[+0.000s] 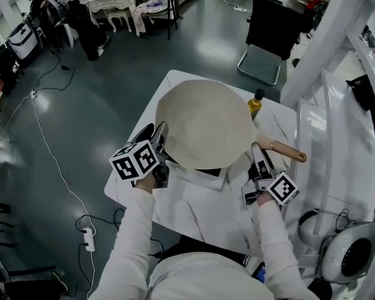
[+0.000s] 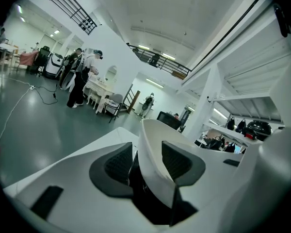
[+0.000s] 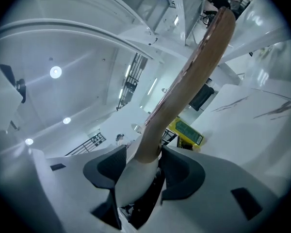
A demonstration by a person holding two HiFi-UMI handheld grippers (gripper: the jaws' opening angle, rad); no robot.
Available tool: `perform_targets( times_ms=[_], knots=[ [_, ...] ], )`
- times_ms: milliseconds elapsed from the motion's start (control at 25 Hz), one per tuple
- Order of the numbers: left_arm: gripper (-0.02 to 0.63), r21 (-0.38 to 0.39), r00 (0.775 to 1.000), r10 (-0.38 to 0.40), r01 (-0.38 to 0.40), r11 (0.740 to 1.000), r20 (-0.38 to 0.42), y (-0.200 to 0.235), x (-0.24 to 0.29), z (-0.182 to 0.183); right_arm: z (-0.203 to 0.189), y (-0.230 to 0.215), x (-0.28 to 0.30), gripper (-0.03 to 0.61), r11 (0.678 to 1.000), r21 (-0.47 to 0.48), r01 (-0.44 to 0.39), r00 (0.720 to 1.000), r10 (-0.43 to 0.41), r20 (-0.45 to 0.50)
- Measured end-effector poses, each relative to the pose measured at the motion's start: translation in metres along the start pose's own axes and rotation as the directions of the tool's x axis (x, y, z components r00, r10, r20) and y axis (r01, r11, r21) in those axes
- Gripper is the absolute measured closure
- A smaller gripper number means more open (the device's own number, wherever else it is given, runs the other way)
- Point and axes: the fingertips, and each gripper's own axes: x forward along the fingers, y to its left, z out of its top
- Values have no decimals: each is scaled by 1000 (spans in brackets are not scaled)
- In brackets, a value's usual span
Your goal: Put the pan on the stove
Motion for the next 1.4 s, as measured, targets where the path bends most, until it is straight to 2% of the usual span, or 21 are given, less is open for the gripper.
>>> perform_targets(
  times_ms=[120,200,240,560,800,960,1400],
  knots=[
    [437,50,999,30,-29,998,-17,1,-1,-1,-1,0,-1,344,1000,-5,1,1000,-1,-6],
    [496,85,998,52,-49,995,-35,1,-2,-4,-2,3,-1,344,1000,-6,-6,1000,6,-13],
    [500,90,997,60,-56,994,-43,2,-3,-6,-3,5,-1,344,1000,-5,-13,1000,13,-14],
    [500,52,996,78,-76,996,-48,9,-16,-15,-5,12,3,344,999,-16,-29,999,29,-25],
    [491,47,997,64,-62,997,-37,8,-26,-17,-11,12,-6,344,998,-60,-4,999,2,-39],
    [489,50,999,54,-54,997,5,5,-35,-7,-8,21,-12,344,994,-111,-13,999,9,-37],
    [491,80,1000,-4,1,997,31,-9,-50,6,-11,37,-33,344,981,-192,17,999,-22,-24]
  ],
)
